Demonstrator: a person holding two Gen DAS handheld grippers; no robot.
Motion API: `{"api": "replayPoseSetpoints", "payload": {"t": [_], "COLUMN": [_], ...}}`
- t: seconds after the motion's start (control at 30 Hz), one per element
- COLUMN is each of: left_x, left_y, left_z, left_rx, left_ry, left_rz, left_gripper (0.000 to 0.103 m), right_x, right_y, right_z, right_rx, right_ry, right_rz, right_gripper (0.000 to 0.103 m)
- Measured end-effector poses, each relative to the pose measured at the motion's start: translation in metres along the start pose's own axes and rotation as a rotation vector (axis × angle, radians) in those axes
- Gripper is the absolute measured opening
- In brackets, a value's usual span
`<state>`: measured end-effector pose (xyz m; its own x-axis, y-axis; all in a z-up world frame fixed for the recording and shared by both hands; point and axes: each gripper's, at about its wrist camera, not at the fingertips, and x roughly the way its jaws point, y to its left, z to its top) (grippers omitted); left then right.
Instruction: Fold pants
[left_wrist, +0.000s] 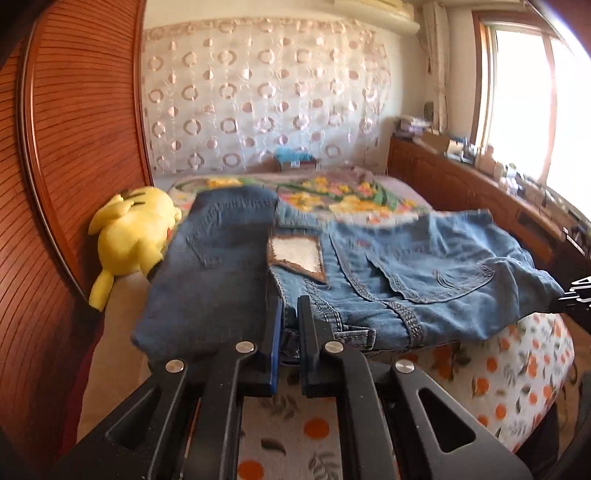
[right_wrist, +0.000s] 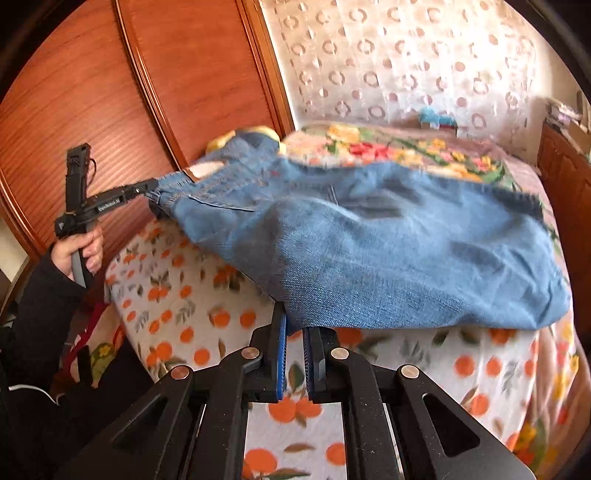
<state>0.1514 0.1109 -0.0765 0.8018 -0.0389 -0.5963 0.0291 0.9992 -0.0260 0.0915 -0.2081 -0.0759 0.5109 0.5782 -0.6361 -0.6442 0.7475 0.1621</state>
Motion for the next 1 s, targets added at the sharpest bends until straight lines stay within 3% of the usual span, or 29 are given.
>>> {"api": "replayPoseSetpoints", "payload": {"t": [0.13,0.3,0.43,0.5,0.63,0.73,1.0], "left_x": [0.007,-0.007,-0.017,-0.017,-0.005,0.009,0.054], "left_y": [0.000,0.001,-0.004,-0.012,-0.035,-0.056,-0.079], "left_z": [-0.013,-0.007,0.006,0.012,0.030,0.042,0.066], "left_rx": [-0.004,-0.024,-0.018,-0.004,0.038,0.071,0.125], "left_ry": [0.038,0.004,-0.037,-0.051,-0.049,-0.044,0.013], "left_rz": [-0.005,0.014,-0.013,-0.031,-0.064,-0.092,-0.102], "left_gripper": [0.009,0.010,0.040,0.049,0.049,0.049,0.049], "right_x": [0.011,-0.003,-0.027,-0.040,-0.051,-0.043,0.017], "right_y": [-0.008,-0.014,-0.019,-0.024,-0.032,-0.036,-0.061], "right_z": [-0.014,-0.019,-0.023,-0.022,-0.014,-0.006,0.003], "right_rx": [0.031,0.046,0.058,0.070,0.069,0.076,0.094], "right_ry": [0.033,0.027,-0.008,-0.040,-0.086,-0.107,-0.008], "right_rz": [-0.017,-0.046,-0.097,-0.120,-0.168,-0.177,-0.230], "right_gripper": [0.010,0.013,0.013,0.013,0.014,0.024,0.028]}}
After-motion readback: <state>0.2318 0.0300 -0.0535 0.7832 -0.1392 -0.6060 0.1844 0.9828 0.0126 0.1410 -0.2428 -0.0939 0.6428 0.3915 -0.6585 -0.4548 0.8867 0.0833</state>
